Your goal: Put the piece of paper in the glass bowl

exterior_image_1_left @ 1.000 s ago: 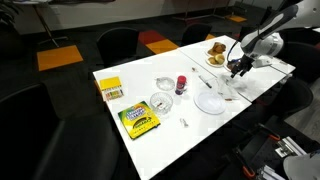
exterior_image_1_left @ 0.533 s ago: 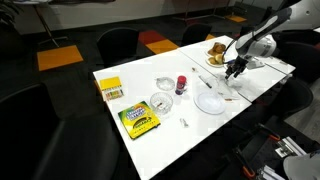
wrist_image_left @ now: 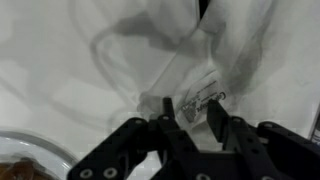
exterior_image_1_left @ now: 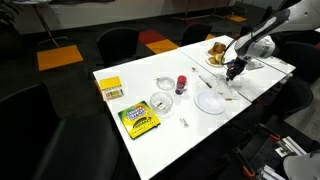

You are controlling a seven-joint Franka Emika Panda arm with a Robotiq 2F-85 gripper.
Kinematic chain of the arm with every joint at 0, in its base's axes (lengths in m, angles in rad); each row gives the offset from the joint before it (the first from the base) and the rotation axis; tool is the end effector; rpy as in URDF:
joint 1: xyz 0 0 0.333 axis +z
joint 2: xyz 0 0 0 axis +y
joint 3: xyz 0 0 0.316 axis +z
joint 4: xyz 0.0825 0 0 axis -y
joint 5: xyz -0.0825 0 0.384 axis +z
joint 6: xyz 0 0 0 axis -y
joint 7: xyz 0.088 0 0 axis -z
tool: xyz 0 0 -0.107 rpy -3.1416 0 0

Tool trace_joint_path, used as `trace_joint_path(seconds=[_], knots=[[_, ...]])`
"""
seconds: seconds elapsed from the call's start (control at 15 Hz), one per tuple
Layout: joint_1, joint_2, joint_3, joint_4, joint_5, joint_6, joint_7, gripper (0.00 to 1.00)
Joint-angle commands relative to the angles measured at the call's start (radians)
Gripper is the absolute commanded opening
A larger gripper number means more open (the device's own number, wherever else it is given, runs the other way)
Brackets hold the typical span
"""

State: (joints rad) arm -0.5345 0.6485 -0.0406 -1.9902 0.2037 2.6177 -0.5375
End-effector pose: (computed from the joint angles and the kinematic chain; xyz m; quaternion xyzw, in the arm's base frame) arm 0.5005 -0.3299 0.1297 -0.9939 0.1033 -0.0120 0.0369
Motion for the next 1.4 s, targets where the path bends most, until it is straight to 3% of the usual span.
trace_joint_path(seconds=[0.0,0.07,0.2,1.2,1.27,1.33], knots=[[-0.017,0.015,0.010,0.006,-0.010,-0.014,-0.007,0.12],[-0.016,0.018,0.009,0.005,-0.011,-0.013,-0.005,0.04],[-0.015,0.027,0.009,0.006,-0.013,-0.013,-0.003,0.00],[0.005,-0.075,0.000,-0.053,-0.040,-0.006,-0.004,0.00],[0.004,-0.077,0.000,-0.054,-0.039,-0.009,-0.005,0.26],[0.005,-0.075,-0.002,-0.055,-0.041,-0.011,-0.004,0.28]])
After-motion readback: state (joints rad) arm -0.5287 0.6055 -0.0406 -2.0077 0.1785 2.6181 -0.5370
